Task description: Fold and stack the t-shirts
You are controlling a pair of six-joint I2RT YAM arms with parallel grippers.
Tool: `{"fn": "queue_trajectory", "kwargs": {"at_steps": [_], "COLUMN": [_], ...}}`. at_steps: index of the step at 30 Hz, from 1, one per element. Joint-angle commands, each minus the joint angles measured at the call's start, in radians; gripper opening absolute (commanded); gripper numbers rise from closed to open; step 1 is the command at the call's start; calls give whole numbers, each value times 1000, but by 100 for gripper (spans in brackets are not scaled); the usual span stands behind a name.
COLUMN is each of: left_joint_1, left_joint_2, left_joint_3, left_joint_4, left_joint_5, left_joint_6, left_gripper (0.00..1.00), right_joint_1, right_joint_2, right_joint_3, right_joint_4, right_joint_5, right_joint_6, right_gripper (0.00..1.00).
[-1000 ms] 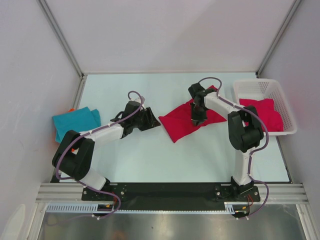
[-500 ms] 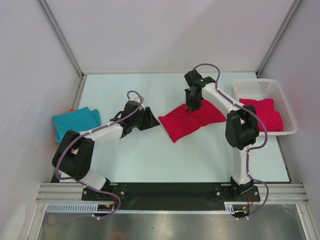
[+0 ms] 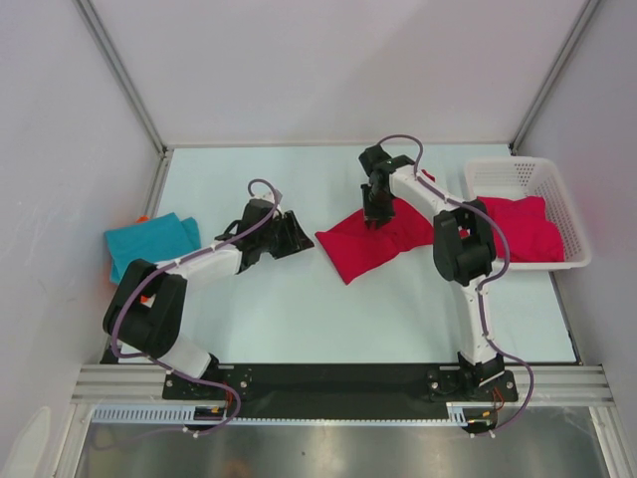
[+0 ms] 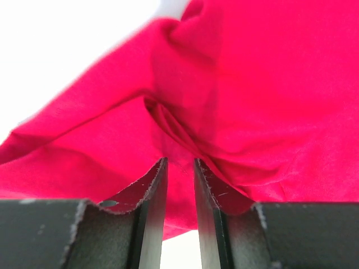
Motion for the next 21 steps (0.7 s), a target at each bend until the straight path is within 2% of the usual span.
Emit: {"fn": "queue_trajectory", "kwargs": {"at_steps": [1, 10, 21], "left_joint_1": [17, 34, 47], "left_joint_2": [-46, -52, -50], "left_joint_3": [-1, -13, -21], "left_joint_4": [14, 16, 20], "left_joint_5": [17, 21, 25], "left_joint_6": [28, 30, 34], "left_gripper": [54, 54, 55], "right_joint_1": [1, 1, -6], "right_joint_2": [17, 85, 132], "right_joint_3": [90, 177, 182], "right_joint_4": [-12, -28, -25], "right_joint_5": [-7, -63, -73], "right_joint_6": [-18, -8, -23], "right_gripper": [31, 31, 30]}}
